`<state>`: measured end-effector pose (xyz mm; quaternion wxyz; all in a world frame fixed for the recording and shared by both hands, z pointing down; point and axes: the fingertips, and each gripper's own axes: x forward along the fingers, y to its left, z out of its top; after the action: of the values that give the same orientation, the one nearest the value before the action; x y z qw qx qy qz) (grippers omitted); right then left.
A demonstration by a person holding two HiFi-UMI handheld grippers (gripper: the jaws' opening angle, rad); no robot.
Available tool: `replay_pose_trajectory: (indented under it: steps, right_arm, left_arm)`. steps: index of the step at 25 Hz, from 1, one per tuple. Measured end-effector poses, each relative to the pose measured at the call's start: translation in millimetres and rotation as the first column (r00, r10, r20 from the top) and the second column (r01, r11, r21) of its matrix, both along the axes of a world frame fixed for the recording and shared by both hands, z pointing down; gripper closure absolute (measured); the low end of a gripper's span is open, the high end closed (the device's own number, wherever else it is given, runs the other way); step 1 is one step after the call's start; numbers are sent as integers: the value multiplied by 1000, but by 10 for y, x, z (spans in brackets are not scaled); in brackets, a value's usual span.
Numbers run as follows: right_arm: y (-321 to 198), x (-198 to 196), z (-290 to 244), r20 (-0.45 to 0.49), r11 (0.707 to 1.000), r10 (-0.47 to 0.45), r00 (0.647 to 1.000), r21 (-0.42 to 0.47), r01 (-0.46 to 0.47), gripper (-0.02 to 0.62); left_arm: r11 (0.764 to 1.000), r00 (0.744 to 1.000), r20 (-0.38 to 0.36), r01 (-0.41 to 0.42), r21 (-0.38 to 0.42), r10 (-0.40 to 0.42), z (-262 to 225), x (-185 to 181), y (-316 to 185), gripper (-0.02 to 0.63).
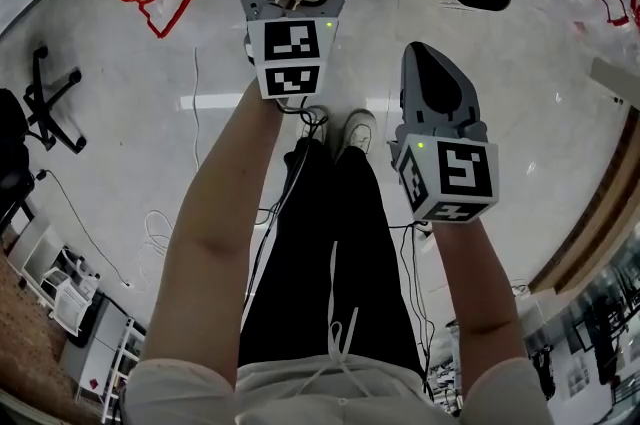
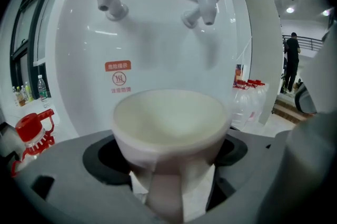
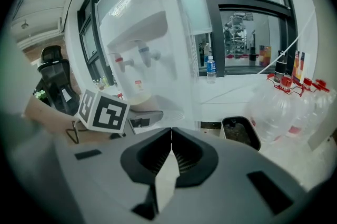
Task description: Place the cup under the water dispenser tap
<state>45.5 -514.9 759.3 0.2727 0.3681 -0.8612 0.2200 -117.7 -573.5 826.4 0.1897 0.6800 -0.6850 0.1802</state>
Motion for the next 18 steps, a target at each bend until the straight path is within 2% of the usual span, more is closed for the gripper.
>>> replay_pose_trajectory:
  steps: [6,14,18]
  right_arm:
    - [8,5,37,-1,1000,8,1000,-9,-8,569]
    - [-14,-2,39,0,1000,15,1000,-10,-15,569]
    - [-27,13,40,-4,1000,23,1000,-13,-23,569]
  left_arm:
    - [999,999,47,15,34,-16,4,-69,-88,147]
    - [997,999,45,8,81,-12,-10,-48,-179,147]
    - [996,998,57,-32,83,28,-19,103,-226,147]
